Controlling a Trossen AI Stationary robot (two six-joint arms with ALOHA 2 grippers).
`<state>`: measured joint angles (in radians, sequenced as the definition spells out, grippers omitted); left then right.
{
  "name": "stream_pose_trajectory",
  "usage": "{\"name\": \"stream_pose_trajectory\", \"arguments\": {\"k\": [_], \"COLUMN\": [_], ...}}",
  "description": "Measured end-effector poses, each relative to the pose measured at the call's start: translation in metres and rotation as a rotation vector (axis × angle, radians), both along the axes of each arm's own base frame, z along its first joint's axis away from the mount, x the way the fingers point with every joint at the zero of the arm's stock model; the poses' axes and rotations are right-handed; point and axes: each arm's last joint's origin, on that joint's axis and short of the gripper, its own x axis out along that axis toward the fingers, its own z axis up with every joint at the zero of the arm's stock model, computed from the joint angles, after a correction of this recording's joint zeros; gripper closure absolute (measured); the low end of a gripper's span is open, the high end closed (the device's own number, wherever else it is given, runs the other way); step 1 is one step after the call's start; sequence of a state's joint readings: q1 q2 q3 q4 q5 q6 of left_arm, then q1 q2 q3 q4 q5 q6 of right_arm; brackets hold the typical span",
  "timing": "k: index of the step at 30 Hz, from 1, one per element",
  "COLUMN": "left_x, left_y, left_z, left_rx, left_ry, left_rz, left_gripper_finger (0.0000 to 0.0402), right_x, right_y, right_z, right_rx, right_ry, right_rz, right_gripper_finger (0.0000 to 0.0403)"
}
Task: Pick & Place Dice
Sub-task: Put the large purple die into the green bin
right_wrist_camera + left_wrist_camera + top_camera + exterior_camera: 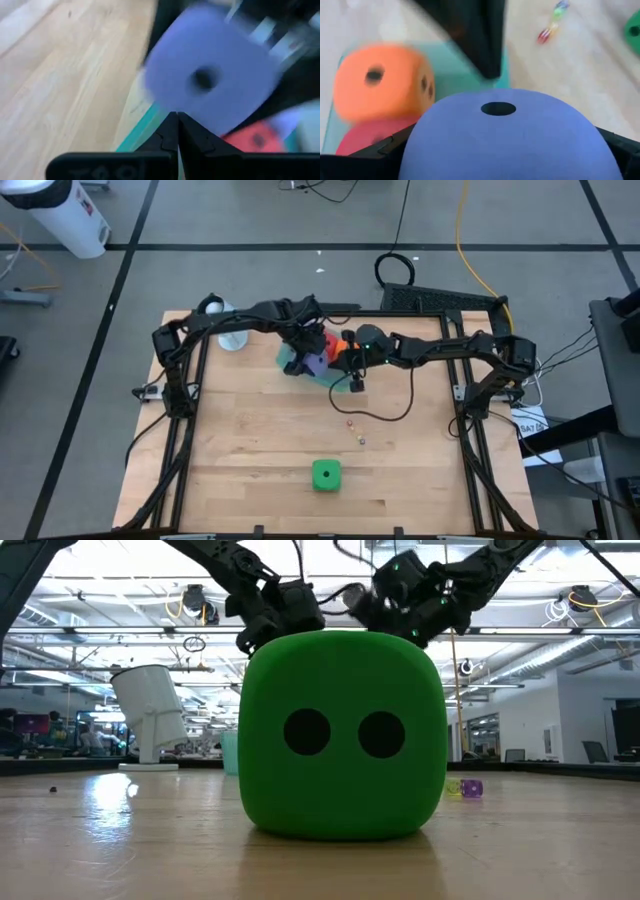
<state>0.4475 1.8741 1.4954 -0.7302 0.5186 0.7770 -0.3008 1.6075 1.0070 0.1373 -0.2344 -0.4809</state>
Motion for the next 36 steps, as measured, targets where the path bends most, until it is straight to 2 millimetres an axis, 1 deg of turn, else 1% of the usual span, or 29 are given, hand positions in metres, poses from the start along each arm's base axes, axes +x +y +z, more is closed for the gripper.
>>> {"name": "stream_pose_trajectory", "arguments": {"k": [2, 4, 6, 9, 11, 14, 15, 17, 20, 24, 29, 32, 36], "left_x": [-0.005, -0.009, -0.011, -0.014, -0.014, -0.014, -0.013, -0.012, -0.009, -0.012, -0.020, -0.021, -0.015], "left_y": [0.004, 0.007, 0.010, 0.012, 0.012, 0.011, 0.010, 0.010, 0.009, 0.005, 0.000, -0.003, -0.017], "left_z": [-0.004, -0.007, -0.009, -0.010, -0.011, -0.013, -0.014, -0.017, -0.022, -0.034, -0.055, -0.062, -0.064], "left_rx": [-0.003, -0.010, 0.025, 0.058, 0.106, 0.227, 0.249, 0.273, 0.294, 0.262, 0.170, 0.087, 0.041], "left_ry": [0.049, 0.094, 0.133, 0.186, 0.206, 0.254, 0.254, 0.238, 0.204, 0.214, 0.241, 0.220, 0.208], "left_rz": [0.050, 0.109, 0.162, 0.220, 0.240, 0.262, 0.262, 0.259, 0.277, 0.314, 0.341, 0.369, 0.350], "left_gripper_finger": [0.0004, 0.0004, 0.0004, 0.0004, 0.0004, 0.0004, 0.0004, 0.0004, 0.0004, 0.0004, 0.0004, 0.0004, 0.0004], "right_x": [0.000, -0.002, -0.001, -0.008, -0.008, -0.016, -0.016, -0.023, -0.027, -0.036, -0.049, -0.053, -0.061], "right_y": [0.000, 0.002, 0.003, 0.010, 0.015, 0.024, 0.027, 0.030, 0.031, 0.031, 0.034, 0.035, 0.037], "right_z": [-0.001, 0.005, 0.008, 0.004, 0.009, 0.013, 0.012, 0.005, -0.004, -0.020, -0.039, -0.044, -0.044], "right_rx": [0.027, 0.048, 0.070, 0.130, 0.149, 0.172, 0.176, 0.192, 0.186, 0.213, 0.241, 0.251, 0.259], "right_ry": [0.007, -0.008, -0.017, 0.056, 0.048, 0.039, 0.027, 0.062, 0.085, 0.141, 0.206, 0.207, 0.215], "right_rz": [-0.017, -0.026, -0.035, -0.049, -0.050, -0.042, -0.038, -0.045, -0.095, -0.123, -0.137, -0.139, -0.140], "right_gripper_finger": [0.0403, 0.0403, 0.0403, 0.0403, 0.0403, 0.0403, 0.0403, 0.0403, 0.0403, 0.0403, 0.0403, 0.0403, 0.0403]}}
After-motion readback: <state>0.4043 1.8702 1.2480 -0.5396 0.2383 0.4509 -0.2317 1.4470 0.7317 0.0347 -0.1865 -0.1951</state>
